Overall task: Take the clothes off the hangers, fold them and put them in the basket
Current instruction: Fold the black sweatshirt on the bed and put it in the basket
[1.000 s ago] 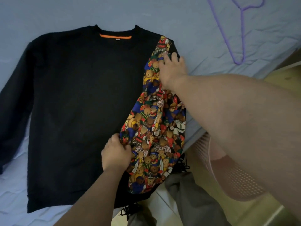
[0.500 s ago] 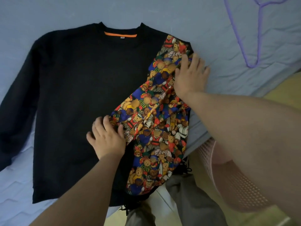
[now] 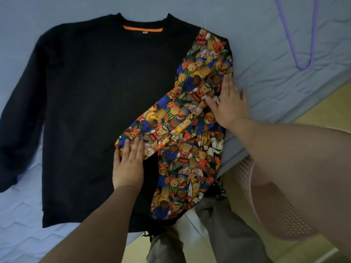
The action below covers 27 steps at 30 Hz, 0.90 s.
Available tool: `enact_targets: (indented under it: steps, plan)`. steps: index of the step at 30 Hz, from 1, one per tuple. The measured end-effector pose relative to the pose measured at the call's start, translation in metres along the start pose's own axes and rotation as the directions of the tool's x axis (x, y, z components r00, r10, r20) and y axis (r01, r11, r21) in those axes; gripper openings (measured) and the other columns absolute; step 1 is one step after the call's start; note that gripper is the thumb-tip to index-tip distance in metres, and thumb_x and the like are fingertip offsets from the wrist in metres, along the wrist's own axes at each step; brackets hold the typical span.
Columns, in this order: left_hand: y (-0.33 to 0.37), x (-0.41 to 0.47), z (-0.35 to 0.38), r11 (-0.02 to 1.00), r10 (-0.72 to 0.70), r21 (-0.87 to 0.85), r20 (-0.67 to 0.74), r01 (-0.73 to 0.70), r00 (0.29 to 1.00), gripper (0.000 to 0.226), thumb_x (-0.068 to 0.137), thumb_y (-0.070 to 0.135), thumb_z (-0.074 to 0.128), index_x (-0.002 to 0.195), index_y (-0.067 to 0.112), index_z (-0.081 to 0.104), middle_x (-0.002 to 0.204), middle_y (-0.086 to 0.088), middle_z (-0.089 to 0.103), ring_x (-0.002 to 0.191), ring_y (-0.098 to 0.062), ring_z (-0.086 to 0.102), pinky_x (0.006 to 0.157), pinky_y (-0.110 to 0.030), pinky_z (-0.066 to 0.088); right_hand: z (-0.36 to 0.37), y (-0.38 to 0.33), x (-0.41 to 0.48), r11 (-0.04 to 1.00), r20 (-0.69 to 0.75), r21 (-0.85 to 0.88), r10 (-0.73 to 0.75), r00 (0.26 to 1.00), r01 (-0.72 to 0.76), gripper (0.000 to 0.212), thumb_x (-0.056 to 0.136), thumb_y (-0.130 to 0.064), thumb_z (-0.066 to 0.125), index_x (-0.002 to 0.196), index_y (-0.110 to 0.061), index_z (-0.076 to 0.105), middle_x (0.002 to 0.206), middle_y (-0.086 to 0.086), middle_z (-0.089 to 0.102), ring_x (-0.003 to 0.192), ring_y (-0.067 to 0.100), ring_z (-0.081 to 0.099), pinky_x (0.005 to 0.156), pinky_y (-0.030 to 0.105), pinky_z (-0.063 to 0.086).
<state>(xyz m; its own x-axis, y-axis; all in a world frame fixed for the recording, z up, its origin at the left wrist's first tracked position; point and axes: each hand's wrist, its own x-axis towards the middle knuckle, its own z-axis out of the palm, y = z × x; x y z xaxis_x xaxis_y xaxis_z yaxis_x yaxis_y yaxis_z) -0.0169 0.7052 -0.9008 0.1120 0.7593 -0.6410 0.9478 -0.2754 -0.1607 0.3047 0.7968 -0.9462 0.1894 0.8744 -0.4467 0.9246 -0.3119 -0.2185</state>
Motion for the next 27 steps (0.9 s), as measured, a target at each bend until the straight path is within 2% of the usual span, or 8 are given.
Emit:
enact_targets:
  steps: [3, 5, 12, 15, 18, 20, 23, 27]
  plan:
    - [-0.004, 0.001, 0.000, 0.996, -0.043, 0.074, 0.030, 0.041, 0.999, 0.081, 0.100, 0.019, 0.038, 0.152, 0.018, -0.024, 0.162, 0.001, -0.022, 0.150, -0.026, -0.016, 0.123, -0.050, 0.004, -0.004, 0.009, -0.002, 0.993, 0.105, -0.098, -0.058, 0.993, 0.068, 0.124, 0.077, -0.088, 0.034, 0.154, -0.007, -0.017, 0.165, 0.007, -0.012, 0.152, 0.019, -0.005, 0.122, 0.051, 0.003]
    - [0.000, 0.001, 0.000, 0.994, -0.046, 0.098, 0.054, 0.041, 0.997, 0.084, 0.101, 0.019, 0.040, 0.151, 0.015, -0.026, 0.161, -0.002, -0.024, 0.150, -0.028, -0.016, 0.122, -0.051, 0.006, -0.004, 0.010, -0.004, 0.983, 0.119, -0.165, -0.059, 0.991, 0.079, 0.133, 0.071, -0.090, 0.041, 0.154, -0.005, -0.018, 0.165, 0.009, -0.013, 0.152, 0.020, -0.007, 0.122, 0.052, 0.002]
    - [0.016, -0.011, 0.003, 0.981, -0.194, 0.013, 0.171, 0.195, 0.966, 0.078, 0.101, 0.012, 0.038, 0.152, 0.007, -0.020, 0.163, -0.012, -0.017, 0.150, -0.035, -0.010, 0.117, -0.051, 0.025, 0.010, -0.005, -0.015, 0.952, 0.130, -0.273, 0.177, 0.976, -0.136, 0.112, 0.085, -0.078, 0.040, 0.155, -0.012, -0.019, 0.163, 0.012, -0.018, 0.151, 0.030, -0.010, 0.117, 0.064, 0.002]
    - [0.019, -0.014, 0.001, 0.978, -0.199, -0.025, 0.207, 0.209, 0.958, 0.075, 0.101, 0.012, 0.036, 0.153, 0.008, -0.018, 0.163, -0.012, -0.016, 0.151, -0.034, -0.005, 0.110, -0.047, 0.037, 0.003, -0.015, -0.010, 0.946, 0.145, -0.281, 0.208, 0.967, -0.161, 0.114, 0.085, -0.072, 0.051, 0.155, -0.013, -0.016, 0.163, 0.015, -0.018, 0.151, 0.035, -0.008, 0.115, 0.064, 0.004]
    - [0.020, -0.018, -0.002, 0.980, -0.185, -0.043, 0.193, 0.196, 0.964, 0.078, 0.099, 0.024, 0.042, 0.155, 0.011, -0.011, 0.164, -0.011, -0.010, 0.148, -0.031, 0.013, 0.104, -0.043, 0.041, 0.000, -0.023, -0.011, 0.973, 0.109, -0.127, 0.205, 0.973, -0.191, 0.108, 0.085, -0.055, 0.065, 0.158, -0.016, -0.004, 0.164, 0.015, -0.004, 0.150, 0.034, 0.004, 0.118, 0.057, 0.016]
    - [0.020, -0.021, -0.005, 0.956, -0.223, -0.159, 0.152, 0.246, 0.963, 0.076, 0.093, 0.032, 0.048, 0.156, 0.018, 0.006, 0.165, -0.005, 0.004, 0.142, -0.027, 0.024, 0.104, -0.046, 0.036, -0.001, -0.026, -0.011, 0.961, 0.024, 0.105, 0.255, 0.967, -0.257, 0.086, 0.089, -0.047, 0.058, 0.157, -0.021, 0.012, 0.160, 0.011, 0.017, 0.146, 0.031, 0.021, 0.116, 0.051, 0.025]
    - [0.016, -0.020, -0.012, 0.833, -0.372, -0.440, 0.003, 0.335, 0.928, 0.054, 0.089, 0.029, 0.046, 0.142, 0.023, 0.037, 0.153, 0.001, 0.036, 0.132, -0.025, 0.040, 0.102, -0.049, 0.032, -0.004, -0.028, -0.003, 0.813, -0.064, 0.446, 0.446, 0.893, -0.374, 0.055, 0.097, -0.038, 0.042, 0.148, -0.018, 0.037, 0.145, 0.012, 0.044, 0.132, 0.031, 0.044, 0.108, 0.044, 0.037]
    - [0.009, -0.003, -0.014, 0.704, -0.519, -0.621, -0.117, 0.345, 0.847, 0.047, 0.090, 0.028, 0.047, 0.137, 0.024, 0.044, 0.147, 0.001, 0.044, 0.133, -0.024, 0.038, 0.103, -0.052, 0.031, -0.008, -0.026, 0.009, 0.698, -0.033, 0.528, 0.587, 0.809, -0.484, 0.040, 0.102, -0.034, 0.040, 0.131, -0.008, 0.051, 0.129, 0.014, 0.059, 0.118, 0.032, 0.057, 0.094, 0.038, 0.046]
